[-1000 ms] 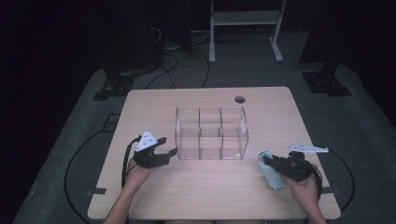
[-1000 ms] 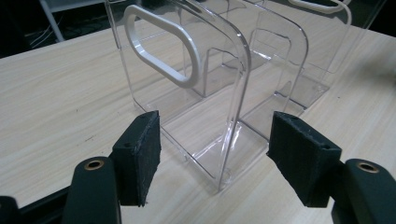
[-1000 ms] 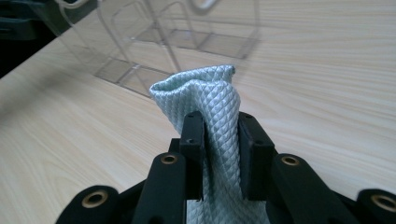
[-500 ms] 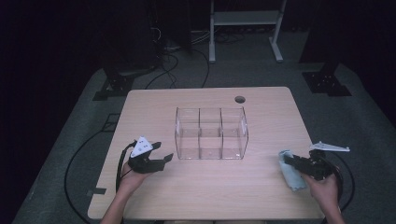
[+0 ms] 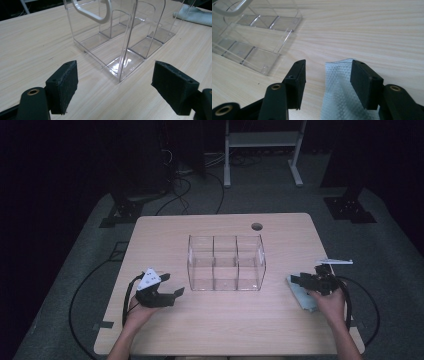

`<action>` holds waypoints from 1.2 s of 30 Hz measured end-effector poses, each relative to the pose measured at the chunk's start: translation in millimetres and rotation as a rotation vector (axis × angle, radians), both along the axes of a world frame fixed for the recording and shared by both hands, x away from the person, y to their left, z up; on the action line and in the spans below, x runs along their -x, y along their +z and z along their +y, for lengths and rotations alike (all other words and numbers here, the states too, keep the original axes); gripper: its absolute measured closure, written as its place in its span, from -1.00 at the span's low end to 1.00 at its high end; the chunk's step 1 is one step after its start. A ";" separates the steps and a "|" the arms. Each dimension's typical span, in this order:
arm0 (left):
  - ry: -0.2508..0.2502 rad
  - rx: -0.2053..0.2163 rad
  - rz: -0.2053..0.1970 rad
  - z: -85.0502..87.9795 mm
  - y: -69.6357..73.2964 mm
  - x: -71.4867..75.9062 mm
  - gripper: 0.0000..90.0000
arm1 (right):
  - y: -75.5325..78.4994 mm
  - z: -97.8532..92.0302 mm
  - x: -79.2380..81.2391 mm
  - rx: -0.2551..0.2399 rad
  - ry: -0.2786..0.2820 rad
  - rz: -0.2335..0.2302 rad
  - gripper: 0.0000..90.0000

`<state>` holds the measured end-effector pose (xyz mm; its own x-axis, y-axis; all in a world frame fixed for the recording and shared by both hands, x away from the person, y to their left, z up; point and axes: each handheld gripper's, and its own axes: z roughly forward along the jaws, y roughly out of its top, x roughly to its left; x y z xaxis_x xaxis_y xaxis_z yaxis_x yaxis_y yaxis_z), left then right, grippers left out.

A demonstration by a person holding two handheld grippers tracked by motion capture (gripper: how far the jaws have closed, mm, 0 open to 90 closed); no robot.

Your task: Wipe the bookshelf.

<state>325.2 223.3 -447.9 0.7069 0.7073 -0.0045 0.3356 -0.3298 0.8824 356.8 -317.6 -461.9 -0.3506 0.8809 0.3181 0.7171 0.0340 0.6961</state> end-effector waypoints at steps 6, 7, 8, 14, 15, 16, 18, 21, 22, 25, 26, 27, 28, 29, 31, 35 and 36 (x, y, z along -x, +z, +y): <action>0.002 0.002 0.005 1.3 -0.5 1.2 -0.57 | -1.2 4.8 3.8 -0.008 0.028 0.004 -0.04; 0.004 0.002 0.005 1.0 0.2 1.4 -0.57 | -1.2 4.7 4.3 -0.009 0.031 0.003 -0.04; 0.005 0.002 0.004 0.8 0.5 1.5 -0.57 | -1.2 4.6 4.8 -0.014 0.035 0.001 -0.05; 0.008 0.000 0.010 1.2 -1.3 -1.3 -0.59 | -4.3 3.5 5.2 -0.013 0.049 0.003 -0.08; 0.008 0.000 0.010 1.6 -1.7 -1.7 -0.59 | -4.3 3.4 5.6 -0.018 0.050 0.002 -0.09; 0.010 -0.004 0.011 2.1 -2.0 -1.8 -0.59 | -4.0 3.5 5.9 -0.019 0.052 0.001 -0.10; 0.013 -0.005 0.010 4.0 -1.9 -1.0 -0.60 | -3.0 4.1 6.7 -0.026 0.055 -0.008 -0.11; 0.022 0.005 0.013 7.6 -2.7 2.5 -0.60 | -1.2 5.4 9.1 -0.033 0.063 -0.009 -0.14; 0.024 0.006 0.013 8.5 -3.5 3.7 -0.60 | -0.5 6.3 10.5 -0.032 0.068 -0.008 -0.15; 0.035 -0.001 0.023 11.6 -5.3 8.2 -0.63 | 1.9 8.3 16.8 -0.033 0.085 -0.019 -0.15; 0.036 0.000 0.025 12.7 -5.3 9.8 -0.64 | 2.6 9.3 19.7 -0.032 0.090 -0.020 -0.16; 0.037 0.003 0.024 13.6 -5.3 11.1 -0.64 | 2.9 10.0 22.6 -0.030 0.097 -0.020 -0.16; 0.038 0.003 0.023 14.4 -5.4 12.3 -0.64 | 2.7 11.0 25.3 -0.034 0.102 -0.018 -0.17; 0.042 0.003 0.027 15.2 -5.4 13.3 -0.64 | 2.0 11.6 27.5 -0.031 0.111 -0.019 -0.19; 0.045 -0.001 0.026 16.8 -5.9 14.5 -0.65 | 1.3 13.0 31.8 -0.031 0.126 -0.010 -0.20; 0.054 -0.009 0.038 18.1 -10.1 16.3 -0.68 | -0.1 15.6 39.1 -0.031 0.152 -0.018 -0.20; 0.056 -0.013 0.037 18.5 -10.7 16.6 -0.68 | -0.1 16.8 41.7 -0.031 0.155 -0.018 -0.21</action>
<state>308.6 241.8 -458.6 0.6659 0.7458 -0.0210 0.3865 -0.3207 0.8647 315.1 -300.8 -462.0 -0.4876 0.8054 0.3370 0.6923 0.1216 0.7113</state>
